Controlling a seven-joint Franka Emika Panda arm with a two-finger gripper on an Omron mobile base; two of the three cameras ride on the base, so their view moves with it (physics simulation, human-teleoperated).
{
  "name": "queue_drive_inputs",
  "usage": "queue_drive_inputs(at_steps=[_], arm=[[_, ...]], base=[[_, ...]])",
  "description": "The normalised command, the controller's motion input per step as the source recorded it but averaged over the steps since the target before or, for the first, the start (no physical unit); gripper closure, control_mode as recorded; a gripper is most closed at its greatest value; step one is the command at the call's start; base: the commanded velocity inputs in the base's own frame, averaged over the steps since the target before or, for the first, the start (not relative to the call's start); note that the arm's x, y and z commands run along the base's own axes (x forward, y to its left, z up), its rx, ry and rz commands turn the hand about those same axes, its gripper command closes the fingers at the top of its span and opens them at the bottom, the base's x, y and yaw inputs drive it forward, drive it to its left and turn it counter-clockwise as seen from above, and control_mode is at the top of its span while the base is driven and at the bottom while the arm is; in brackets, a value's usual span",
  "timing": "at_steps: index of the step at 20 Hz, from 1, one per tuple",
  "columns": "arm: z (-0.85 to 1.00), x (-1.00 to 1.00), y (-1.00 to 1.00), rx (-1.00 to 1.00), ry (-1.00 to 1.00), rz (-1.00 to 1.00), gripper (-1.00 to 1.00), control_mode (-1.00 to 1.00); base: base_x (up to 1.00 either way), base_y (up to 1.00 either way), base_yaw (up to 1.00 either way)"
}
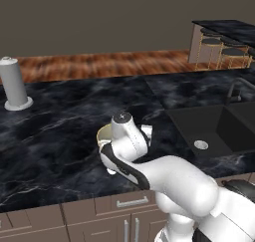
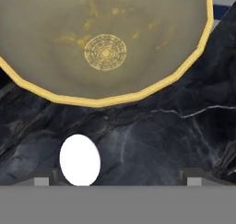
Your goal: Gather the eggs and milk located in the vicinity of the sink area and place them right next to the bowl.
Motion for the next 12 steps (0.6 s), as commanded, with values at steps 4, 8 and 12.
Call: queue_drive_inputs(at_steps=[4,8,12], arm=[[-0.38,0.00,0.34,0.00,0.11,0.00,-1.00,-1.00],[-0.21,0.00,0.47,0.00,0.03,0.00,-1.00,-1.00],[-0.16,0.03,0.23,0.00,0.00,0.00,-1.00,-1.00]], base=[[0.00,0.00,0.00],[0.00,0.00,0.00],[0.00,0.00,0.00]])
